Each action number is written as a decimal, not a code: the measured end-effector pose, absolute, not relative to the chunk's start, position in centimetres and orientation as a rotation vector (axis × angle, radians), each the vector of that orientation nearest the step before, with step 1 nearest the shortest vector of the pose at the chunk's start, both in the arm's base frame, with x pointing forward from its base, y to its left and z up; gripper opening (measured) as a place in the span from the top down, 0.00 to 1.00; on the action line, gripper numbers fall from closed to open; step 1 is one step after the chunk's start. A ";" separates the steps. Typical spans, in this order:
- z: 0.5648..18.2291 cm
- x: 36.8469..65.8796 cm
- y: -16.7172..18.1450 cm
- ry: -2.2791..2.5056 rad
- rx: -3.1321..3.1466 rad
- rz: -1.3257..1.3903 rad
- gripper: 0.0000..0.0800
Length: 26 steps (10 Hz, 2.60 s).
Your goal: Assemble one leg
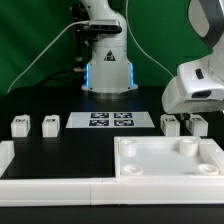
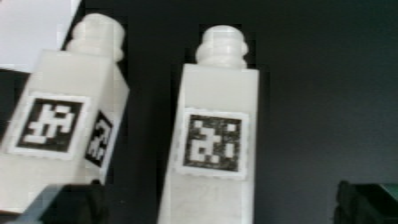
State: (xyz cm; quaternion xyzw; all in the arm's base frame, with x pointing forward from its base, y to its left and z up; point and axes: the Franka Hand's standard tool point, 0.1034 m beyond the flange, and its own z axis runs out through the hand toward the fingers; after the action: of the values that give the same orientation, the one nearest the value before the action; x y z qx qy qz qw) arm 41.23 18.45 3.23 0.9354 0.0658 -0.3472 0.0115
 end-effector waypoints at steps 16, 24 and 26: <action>0.6 39.4 18.2 0.207 2.797 -1.321 0.64; 2.9 40.0 17.4 0.142 2.807 -1.276 0.64; 5.0 40.4 16.4 0.120 2.803 -1.270 0.64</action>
Offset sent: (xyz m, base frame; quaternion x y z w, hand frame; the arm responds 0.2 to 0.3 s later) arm -0.0019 0.0002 -0.0074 -0.0017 0.0050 0.0009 1.0000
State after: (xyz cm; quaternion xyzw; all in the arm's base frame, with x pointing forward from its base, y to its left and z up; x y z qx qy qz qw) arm 40.43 16.38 5.02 0.9098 0.0391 -0.4120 0.0308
